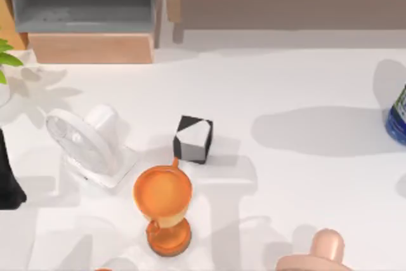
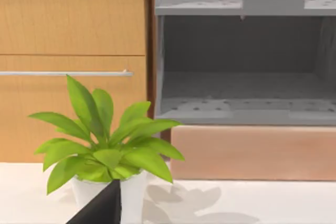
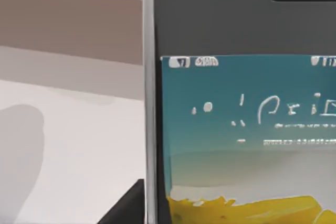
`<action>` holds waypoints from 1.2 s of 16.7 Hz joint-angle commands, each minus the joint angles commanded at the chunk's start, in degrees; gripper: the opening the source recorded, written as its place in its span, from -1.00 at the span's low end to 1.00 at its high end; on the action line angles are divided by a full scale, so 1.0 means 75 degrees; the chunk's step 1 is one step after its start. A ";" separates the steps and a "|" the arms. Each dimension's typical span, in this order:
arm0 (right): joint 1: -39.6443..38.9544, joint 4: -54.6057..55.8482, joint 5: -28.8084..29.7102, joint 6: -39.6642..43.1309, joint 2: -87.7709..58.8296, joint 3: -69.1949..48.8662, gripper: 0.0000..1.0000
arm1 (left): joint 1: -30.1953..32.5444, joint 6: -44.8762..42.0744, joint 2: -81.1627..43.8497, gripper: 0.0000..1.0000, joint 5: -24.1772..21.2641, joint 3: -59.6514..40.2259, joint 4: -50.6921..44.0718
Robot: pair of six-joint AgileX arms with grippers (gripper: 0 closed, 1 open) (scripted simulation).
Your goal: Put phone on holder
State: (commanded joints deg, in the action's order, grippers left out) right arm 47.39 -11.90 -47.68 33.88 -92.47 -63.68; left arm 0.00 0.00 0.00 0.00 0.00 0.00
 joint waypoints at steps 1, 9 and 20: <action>0.0215 0.0094 -0.0234 0.0147 0.0045 0.0230 -1.00 | 0.0000 0.0000 0.0000 1.00 0.0000 0.0000 0.0000; 0.0708 0.0312 -0.0803 0.0467 0.0149 0.0778 -1.00 | 0.0000 0.0000 0.0000 1.00 0.0000 0.0000 0.0000; -0.0141 0.1753 -0.0115 -0.0426 -0.0606 0.0742 -1.00 | 0.0000 0.0000 0.0000 1.00 0.0000 0.0000 0.0000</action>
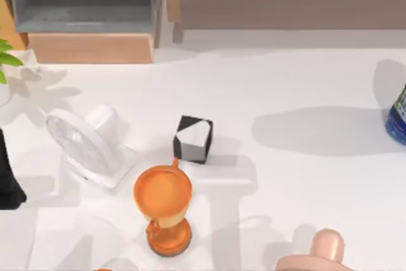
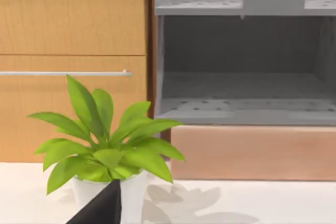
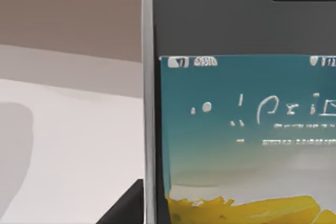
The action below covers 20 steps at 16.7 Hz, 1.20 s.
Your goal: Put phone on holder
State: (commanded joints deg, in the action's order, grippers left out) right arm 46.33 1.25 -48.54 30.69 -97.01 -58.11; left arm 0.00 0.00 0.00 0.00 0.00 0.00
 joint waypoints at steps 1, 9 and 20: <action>-0.0030 0.0087 0.0000 -0.0043 -0.0083 -0.0004 -1.00 | 0.0000 0.0000 0.0000 1.00 0.0000 0.0000 0.0000; -0.0036 0.0104 -0.0001 -0.0052 -0.0099 -0.0005 -0.40 | 0.0000 0.0000 0.0000 1.00 0.0000 0.0000 0.0000; -0.0036 0.0104 -0.0001 -0.0052 -0.0099 -0.0005 1.00 | 0.0000 0.0000 0.0000 1.00 0.0000 0.0000 0.0000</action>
